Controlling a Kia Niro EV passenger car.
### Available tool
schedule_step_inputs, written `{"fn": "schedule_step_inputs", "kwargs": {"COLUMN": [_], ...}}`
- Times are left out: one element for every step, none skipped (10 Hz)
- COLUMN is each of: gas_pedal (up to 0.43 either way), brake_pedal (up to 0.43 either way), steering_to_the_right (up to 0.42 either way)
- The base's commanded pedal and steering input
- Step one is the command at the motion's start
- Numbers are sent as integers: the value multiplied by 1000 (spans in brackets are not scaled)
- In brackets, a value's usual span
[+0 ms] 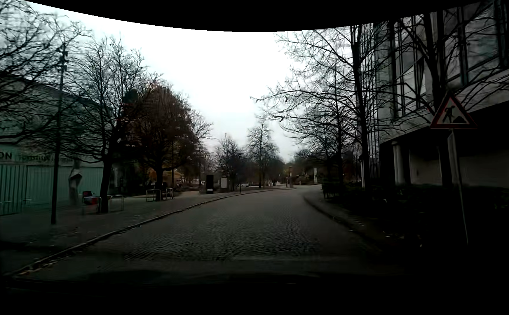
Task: Follow the waypoints while adhering to traffic rules and regulations
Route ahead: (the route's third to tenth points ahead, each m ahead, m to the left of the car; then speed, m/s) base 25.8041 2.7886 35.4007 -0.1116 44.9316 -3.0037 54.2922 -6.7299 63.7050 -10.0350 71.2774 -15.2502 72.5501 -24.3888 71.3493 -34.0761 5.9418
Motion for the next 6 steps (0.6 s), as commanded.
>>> {"fn": "schedule_step_inputs", "kwargs": {"gas_pedal": [130,130,130,130,130,130], "brake_pedal": [0,0,0,0,0,0], "steering_to_the_right": [4,4,6,6,4,5]}}
